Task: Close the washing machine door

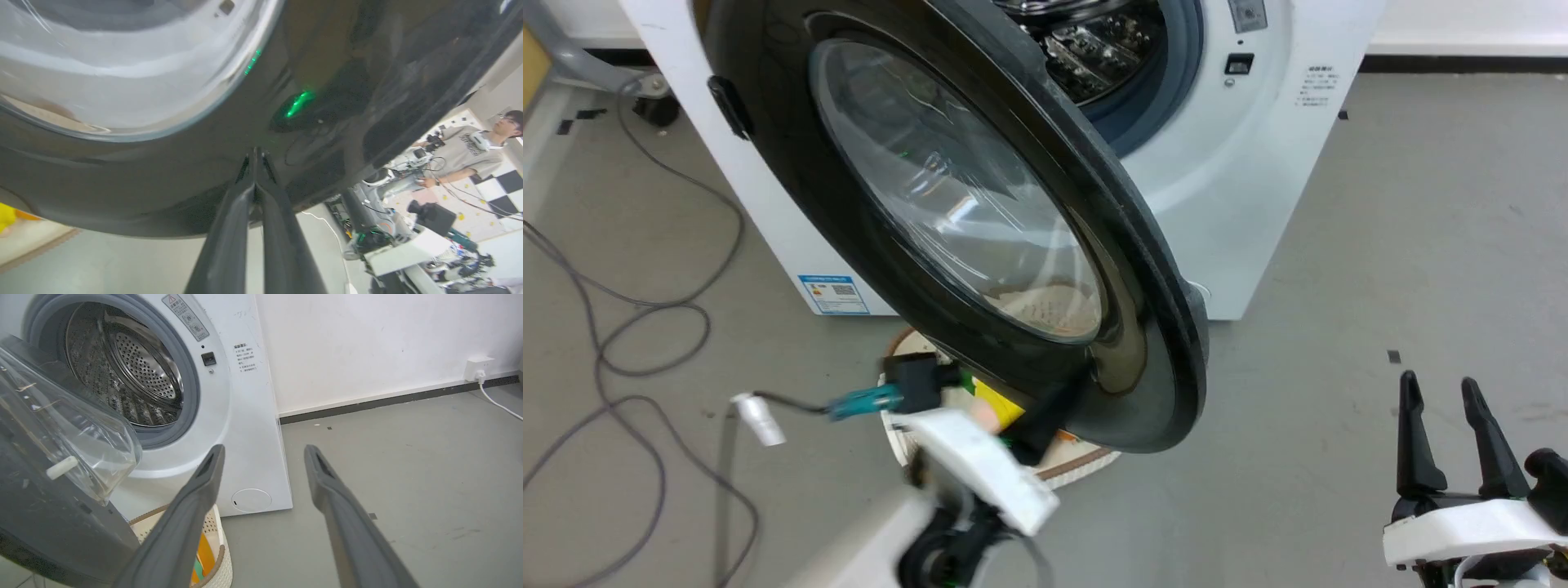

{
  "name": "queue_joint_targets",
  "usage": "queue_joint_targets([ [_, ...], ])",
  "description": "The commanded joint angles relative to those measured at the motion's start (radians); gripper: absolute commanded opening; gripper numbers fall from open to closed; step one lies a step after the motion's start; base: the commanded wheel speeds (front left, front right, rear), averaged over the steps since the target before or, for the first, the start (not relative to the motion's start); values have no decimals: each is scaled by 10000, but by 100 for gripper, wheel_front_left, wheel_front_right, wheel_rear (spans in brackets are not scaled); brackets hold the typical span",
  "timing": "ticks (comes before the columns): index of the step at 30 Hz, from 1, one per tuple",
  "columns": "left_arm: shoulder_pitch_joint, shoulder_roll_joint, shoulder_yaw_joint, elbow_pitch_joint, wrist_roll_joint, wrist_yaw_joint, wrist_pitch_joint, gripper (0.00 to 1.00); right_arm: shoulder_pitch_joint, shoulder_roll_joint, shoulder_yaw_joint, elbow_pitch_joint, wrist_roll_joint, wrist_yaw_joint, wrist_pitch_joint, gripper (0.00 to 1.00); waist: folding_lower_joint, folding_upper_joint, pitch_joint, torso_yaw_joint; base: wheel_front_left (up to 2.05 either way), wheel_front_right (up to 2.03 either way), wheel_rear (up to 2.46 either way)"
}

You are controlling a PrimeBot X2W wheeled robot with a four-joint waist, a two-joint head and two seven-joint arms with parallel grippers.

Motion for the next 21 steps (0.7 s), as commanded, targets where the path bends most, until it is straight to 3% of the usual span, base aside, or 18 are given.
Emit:
queue_joint_targets([
  [1,-208,404,-73,378,654,-44,-754,0,18,11,99,-270,52,8,-47,100,-1,-1,-153,134,0,0,0],
  [5,-316,789,16,981,1653,12,-1610,0,113,11,116,-668,61,8,-47,100,-1,-1,-319,283,0,0,0],
  [7,-368,965,252,1150,2379,308,-1849,0,136,11,27,-999,9,8,-47,100,-1,-1,-410,392,0,0,0],
  [9,-398,1172,676,1107,3282,901,-1940,0,114,11,-127,-1347,-10,8,-47,100,-1,-1,-491,501,0,0,0],
  [13,36,1237,2653,-35,5467,2300,-1957,0,-59,11,-390,-2097,-57,8,-47,100,-1,-1,-609,712,0,0,0],
  [14,239,1248,3117,-377,6076,2646,-1958,36,-117,11,-435,-2291,-29,8,-47,100,-1,-1,-634,767,0,0,0],
  [15,462,1271,3480,-704,6695,2963,-1959,100,-180,11,-404,-2484,60,8,-47,100,-1,-1,-656,817,0,0,0],
  [21,1882,1306,4818,-2062,9227,4336,-1961,100,-581,11,-68,-3672,292,8,-47,100,-1,-1,-776,1150,0,0,0],
])
